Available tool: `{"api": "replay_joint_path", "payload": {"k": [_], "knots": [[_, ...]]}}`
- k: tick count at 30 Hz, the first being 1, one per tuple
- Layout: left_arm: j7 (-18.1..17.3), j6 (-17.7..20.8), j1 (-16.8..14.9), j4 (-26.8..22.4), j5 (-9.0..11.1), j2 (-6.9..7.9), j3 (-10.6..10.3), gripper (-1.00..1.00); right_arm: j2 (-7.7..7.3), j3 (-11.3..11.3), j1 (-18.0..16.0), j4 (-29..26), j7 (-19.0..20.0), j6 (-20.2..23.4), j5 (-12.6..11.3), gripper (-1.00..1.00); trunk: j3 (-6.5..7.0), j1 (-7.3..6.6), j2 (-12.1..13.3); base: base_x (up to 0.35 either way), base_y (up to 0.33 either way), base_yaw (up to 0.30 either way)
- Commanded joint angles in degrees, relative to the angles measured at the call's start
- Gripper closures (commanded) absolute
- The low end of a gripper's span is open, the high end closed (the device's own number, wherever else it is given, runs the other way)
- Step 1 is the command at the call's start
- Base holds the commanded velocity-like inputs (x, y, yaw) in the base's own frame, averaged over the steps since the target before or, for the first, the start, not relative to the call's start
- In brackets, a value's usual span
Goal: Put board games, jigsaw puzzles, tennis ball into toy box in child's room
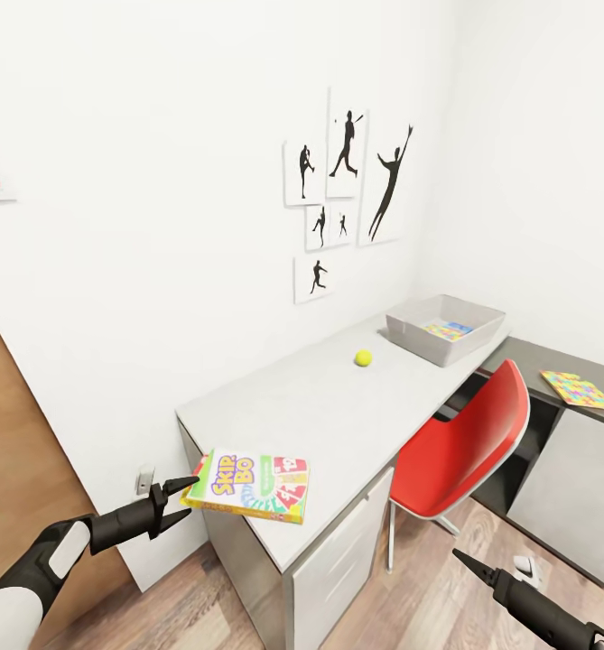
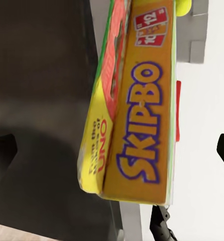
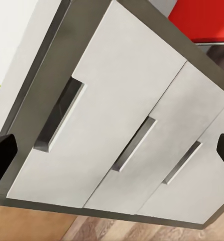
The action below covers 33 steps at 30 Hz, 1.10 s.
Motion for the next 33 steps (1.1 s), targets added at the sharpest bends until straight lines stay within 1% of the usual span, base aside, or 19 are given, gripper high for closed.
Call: {"api": "replay_joint_path", "payload": {"k": [1, 17, 24, 33], "knots": [[-0.1, 0.3, 0.0, 0.0, -0.1, -0.01, 0.2, -1.0, -0.06, 0.3, 0.0, 0.0, 0.1, 0.5, -0.6, -1.0, -0.06, 0.0, 0.0, 0.014, 0.0, 0.0], [-0.1, 0.3, 0.0, 0.0, 0.0, -0.01, 0.2, -1.0, -0.06, 0.3, 0.0, 0.0, 0.2, 0.5, -0.6, -1.0, -0.06, 0.0, 0.0, 0.002, 0.0, 0.0], [-0.1, 0.3, 0.0, 0.0, 0.0, -0.01, 0.2, -1.0, -0.06, 0.3, 0.0, 0.0, 0.1, 0.5, -0.6, -1.0, -0.06, 0.0, 0.0, 0.0, -0.08, 0.0], [-0.1, 0.3, 0.0, 0.0, 0.0, -0.01, 0.2, -1.0, -0.06, 0.3, 0.0, 0.0, 0.1, 0.5, -0.6, -1.0, -0.06, 0.0, 0.0, 0.0, -0.018, 0.0]]}}
